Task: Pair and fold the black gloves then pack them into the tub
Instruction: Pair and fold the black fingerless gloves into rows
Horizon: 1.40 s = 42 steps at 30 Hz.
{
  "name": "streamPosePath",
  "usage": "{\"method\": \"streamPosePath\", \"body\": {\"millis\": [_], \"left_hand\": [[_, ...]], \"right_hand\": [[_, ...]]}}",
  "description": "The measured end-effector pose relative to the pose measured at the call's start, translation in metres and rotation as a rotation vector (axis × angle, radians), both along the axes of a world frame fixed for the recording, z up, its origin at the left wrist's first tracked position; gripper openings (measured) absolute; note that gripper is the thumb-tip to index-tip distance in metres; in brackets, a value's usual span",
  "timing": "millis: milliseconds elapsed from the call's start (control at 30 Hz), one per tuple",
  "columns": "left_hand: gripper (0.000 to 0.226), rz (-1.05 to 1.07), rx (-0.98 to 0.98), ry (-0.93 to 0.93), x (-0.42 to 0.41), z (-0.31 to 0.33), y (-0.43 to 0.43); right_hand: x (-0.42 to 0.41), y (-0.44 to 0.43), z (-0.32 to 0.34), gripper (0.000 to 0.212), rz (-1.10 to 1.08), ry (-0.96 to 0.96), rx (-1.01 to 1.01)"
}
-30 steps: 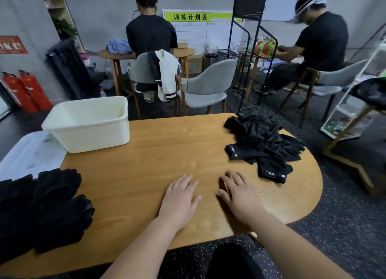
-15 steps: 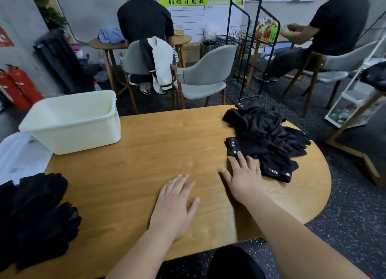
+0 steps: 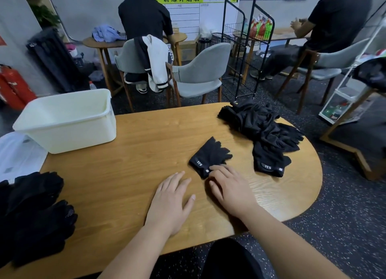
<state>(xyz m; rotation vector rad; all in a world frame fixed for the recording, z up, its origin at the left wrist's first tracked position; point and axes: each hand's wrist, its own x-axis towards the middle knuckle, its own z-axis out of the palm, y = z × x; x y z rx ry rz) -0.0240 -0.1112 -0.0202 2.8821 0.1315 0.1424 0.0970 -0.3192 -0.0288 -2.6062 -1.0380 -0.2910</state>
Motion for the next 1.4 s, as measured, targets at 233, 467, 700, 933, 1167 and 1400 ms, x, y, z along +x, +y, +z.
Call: {"method": "streamPosePath", "body": {"millis": [233,467,700,933,1167,1400], "left_hand": [[0.061,-0.065,0.072,-0.004,-0.003,0.000,-0.002],[0.063,-0.067,0.090,-0.005,-0.002,-0.003,-0.001],[0.064,-0.091,0.117,0.018,0.001,-0.001,-0.002],[0.064,-0.236,0.287,0.061,0.009,0.015,-0.010],[0.074,-0.268,0.313,0.118,0.022,0.015,-0.004],[0.065,-0.087,-0.037,-0.021,0.040,0.035,-0.010]], "right_hand": [[-0.007,-0.018,0.001,0.050,-0.455,-0.120,0.044],[-0.003,-0.025,0.000,0.078,-0.730,0.100,-0.167],[-0.012,-0.020,-0.008,0.052,-0.539,-0.076,-0.090],[-0.032,0.004,-0.012,0.038,-0.375,-0.181,-0.001],[-0.031,0.005,-0.014,0.044,-0.248,-0.132,-0.002],[-0.035,0.003,-0.009,0.052,-0.230,-0.116,0.008]]}}
